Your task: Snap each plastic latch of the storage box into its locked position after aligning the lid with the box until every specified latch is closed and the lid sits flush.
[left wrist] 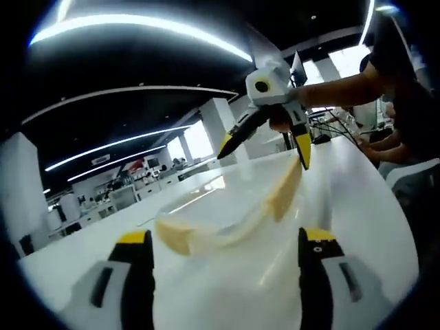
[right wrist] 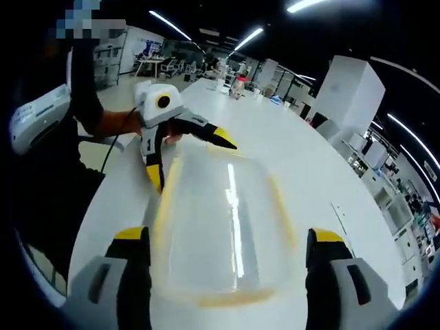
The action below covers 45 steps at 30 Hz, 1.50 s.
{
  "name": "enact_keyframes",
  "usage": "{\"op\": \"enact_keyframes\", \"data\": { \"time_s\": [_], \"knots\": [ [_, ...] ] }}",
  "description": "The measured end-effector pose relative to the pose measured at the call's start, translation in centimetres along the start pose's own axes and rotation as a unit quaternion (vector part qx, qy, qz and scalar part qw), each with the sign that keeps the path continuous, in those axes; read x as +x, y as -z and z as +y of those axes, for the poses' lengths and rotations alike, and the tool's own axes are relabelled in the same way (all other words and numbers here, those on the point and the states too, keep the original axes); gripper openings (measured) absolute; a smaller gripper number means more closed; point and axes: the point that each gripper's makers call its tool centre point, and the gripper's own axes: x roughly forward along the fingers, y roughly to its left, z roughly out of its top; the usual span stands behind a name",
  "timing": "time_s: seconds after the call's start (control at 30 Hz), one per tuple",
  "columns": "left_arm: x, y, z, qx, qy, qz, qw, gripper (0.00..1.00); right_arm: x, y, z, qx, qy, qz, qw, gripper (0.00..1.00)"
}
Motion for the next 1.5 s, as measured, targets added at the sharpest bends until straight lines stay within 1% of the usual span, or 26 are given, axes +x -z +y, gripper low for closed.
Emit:
{"op": "enact_keyframes", "data": {
  "time_s": [0.03,0.07,0.13,0.33,0.47,0.6,0.77,0.83,0.97,1.03,1.07,1.1,1.17,1.2,1.27,1.37,1.47,1.5],
  "knots": [
    [0.1,0.1,-0.3,0.002,0.001,0.003,1.0000,0.85,0.0,0.0,0.0,0.000,-0.002,0.001,1.0000,0.95],
    [0.3,0.2,-0.5,0.004,0.003,0.006,1.0000,0.86,0.4,0.1,0.1,-0.005,-0.027,0.014,0.9995,0.95],
    [0.4,0.2,-0.5,0.008,-0.004,0.006,0.9999,0.86,0.6,0.1,0.0,-0.007,-0.039,0.018,0.9990,0.96],
    [0.6,0.3,-0.3,0.005,-0.024,0.007,0.9997,0.83,1.0,0.4,0.3,-0.003,-0.079,0.030,0.9964,0.96],
    [0.8,0.3,-0.2,-0.011,-0.035,0.002,0.9993,0.85,1.3,0.3,0.3,-0.009,-0.097,0.041,0.9944,0.98],
    [0.9,0.6,-0.1,-0.010,-0.043,0.010,0.9990,0.86,1.2,0.3,0.6,-0.007,-0.129,0.053,0.9902,0.94],
    [1.2,0.6,-0.1,-0.020,-0.060,0.014,0.9979,0.87,1.1,-0.1,0.4,-0.004,-0.155,0.066,0.9856,0.91],
    [1.2,0.6,-0.1,-0.021,-0.063,0.015,0.9976,0.88,1.1,-0.3,0.1,-0.004,-0.160,0.076,0.9842,0.92],
    [1.2,0.5,-0.3,-0.017,-0.068,0.017,0.9974,0.88,1.3,-0.5,-0.8,-0.007,-0.167,0.086,0.9823,0.87],
    [1.2,0.5,-0.3,-0.015,-0.070,0.018,0.9973,0.89,1.1,0.1,-0.8,-0.004,-0.190,0.107,0.9758,0.87],
    [1.2,0.4,-0.4,-0.014,-0.071,0.018,0.9972,0.89,0.9,0.2,-0.4,0.005,-0.211,0.113,0.9709,0.87],
    [1.2,0.4,-0.5,-0.010,-0.074,0.018,0.9971,0.90,0.9,0.4,-0.4,0.004,-0.217,0.119,0.9688,0.87],
    [1.3,0.3,-0.6,0.000,-0.077,0.017,0.9969,0.91,1.1,1.0,-0.9,0.002,-0.216,0.136,0.9670,0.89],
    [1.3,0.3,-0.6,0.003,-0.078,0.017,0.9968,0.91,1.2,0.8,-1.1,0.000,-0.218,0.134,0.9668,0.89],
    [1.4,0.3,-0.6,0.007,-0.079,0.017,0.9967,0.92,1.4,0.8,-1.3,-0.001,-0.222,0.138,0.9652,0.85],
    [1.5,0.2,-0.6,0.008,-0.080,0.016,0.9966,0.92,1.5,0.8,-1.6,-0.004,-0.231,0.148,0.9616,0.84],
    [1.5,0.2,-0.6,0.008,-0.082,0.015,0.9965,0.92,1.8,0.8,-1.4,-0.017,-0.250,0.163,0.9544,0.83],
    [1.5,0.2,-0.6,0.008,-0.082,0.015,0.9965,0.92,1.8,0.7,-1.4,-0.020,-0.252,0.163,0.9536,0.83]
  ]
}}
